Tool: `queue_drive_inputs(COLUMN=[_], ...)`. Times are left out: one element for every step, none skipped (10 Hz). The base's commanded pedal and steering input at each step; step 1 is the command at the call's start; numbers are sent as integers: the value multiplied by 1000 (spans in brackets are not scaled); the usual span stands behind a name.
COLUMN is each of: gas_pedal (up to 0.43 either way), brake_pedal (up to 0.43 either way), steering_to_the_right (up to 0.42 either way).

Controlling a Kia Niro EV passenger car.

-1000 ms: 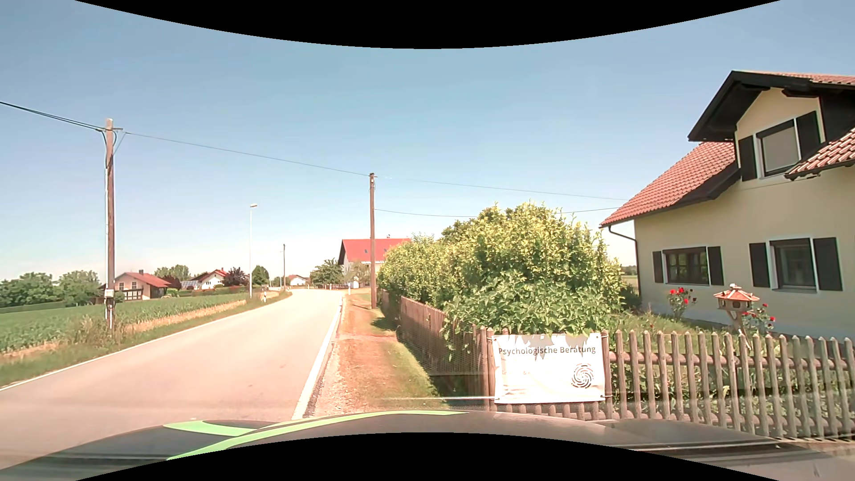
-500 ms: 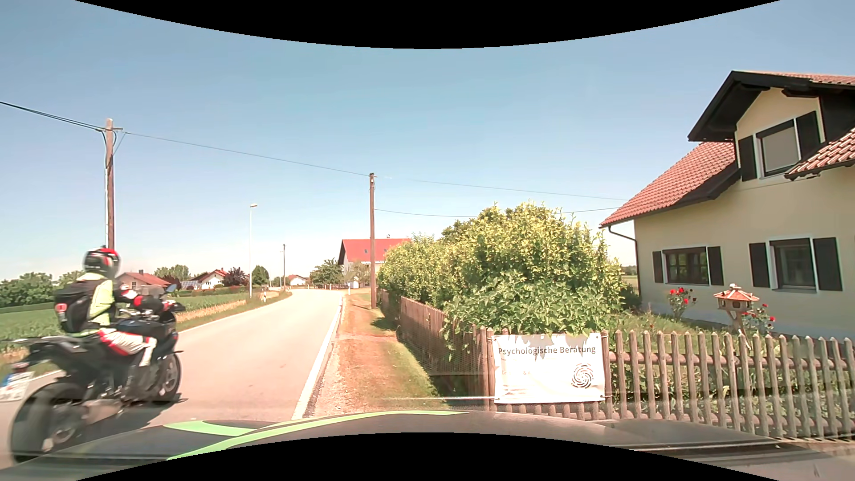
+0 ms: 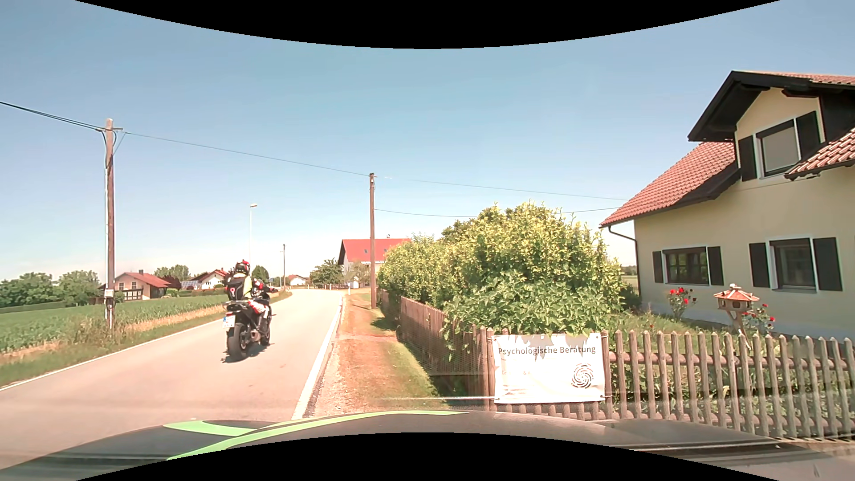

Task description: Follow the waypoints while adhering to traffic rules and regulations

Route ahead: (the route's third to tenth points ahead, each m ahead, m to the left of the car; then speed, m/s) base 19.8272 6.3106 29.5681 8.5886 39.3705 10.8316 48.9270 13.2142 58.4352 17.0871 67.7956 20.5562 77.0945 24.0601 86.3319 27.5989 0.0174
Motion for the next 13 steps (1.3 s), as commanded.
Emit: queue_drive_inputs(gas_pedal=[0,0,0,0,0,0,0,0,0,0,0,0,0], brake_pedal=[329,329,329,329,329,329,329,323,293,268,226,171,110], steering_to_the_right=[-926,-926,-926,-926,-926,-926,-926,-927,-938,-955,-969,-969,-969])
